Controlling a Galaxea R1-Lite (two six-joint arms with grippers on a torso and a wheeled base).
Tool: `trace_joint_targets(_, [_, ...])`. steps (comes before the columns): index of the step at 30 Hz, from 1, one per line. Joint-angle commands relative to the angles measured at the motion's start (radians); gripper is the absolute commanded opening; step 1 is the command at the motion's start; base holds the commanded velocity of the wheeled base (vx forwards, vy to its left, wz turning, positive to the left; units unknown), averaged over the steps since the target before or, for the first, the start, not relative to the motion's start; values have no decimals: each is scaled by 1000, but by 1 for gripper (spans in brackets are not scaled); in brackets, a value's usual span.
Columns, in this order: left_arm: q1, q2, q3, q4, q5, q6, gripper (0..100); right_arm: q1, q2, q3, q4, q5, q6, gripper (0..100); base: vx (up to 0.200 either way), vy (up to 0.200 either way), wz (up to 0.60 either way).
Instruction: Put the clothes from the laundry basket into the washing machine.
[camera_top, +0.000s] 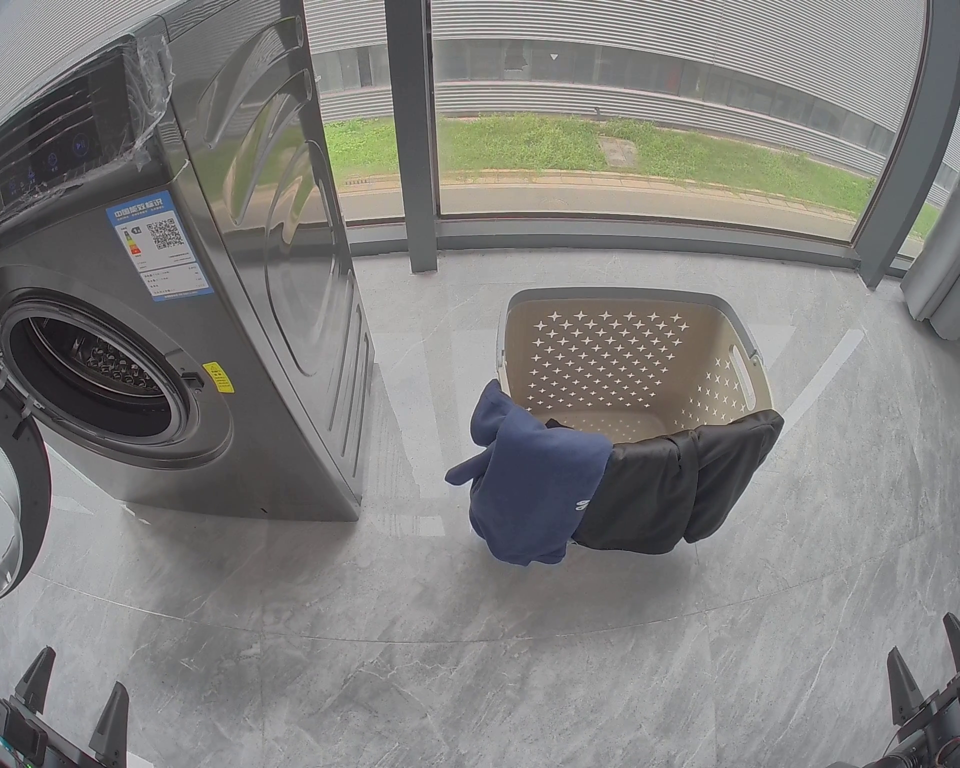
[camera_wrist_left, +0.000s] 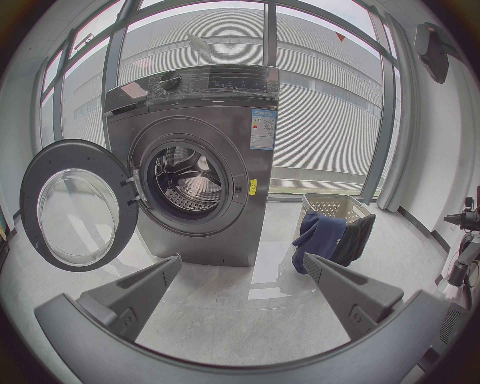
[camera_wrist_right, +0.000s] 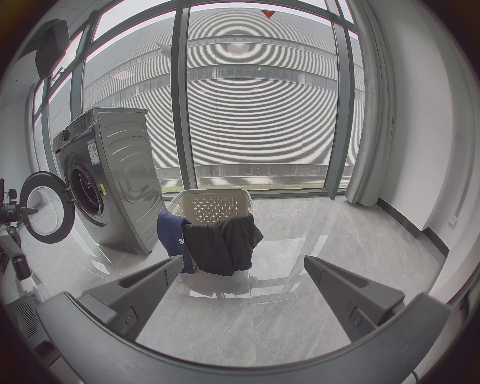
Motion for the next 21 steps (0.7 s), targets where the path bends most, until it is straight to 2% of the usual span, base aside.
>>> trace_joint_targets(1, [0, -17, 15, 0, 1, 0, 100, 0, -16, 18, -1, -1, 0, 100, 0, -200, 0])
trace_joint_targets(5, [0, -17, 16, 0, 1, 0, 100, 0, -16, 18, -1, -1, 0, 100, 0, -200, 0])
trace_joint_targets(17, [0, -17, 15, 0, 1, -2, 100, 0, -16, 18, -1, -1, 0, 100, 0, 0, 0])
trace_joint_targets(21, [0, -17, 15, 0, 1, -2, 100, 0, -16, 18, -1, -1, 0, 100, 200, 0, 0])
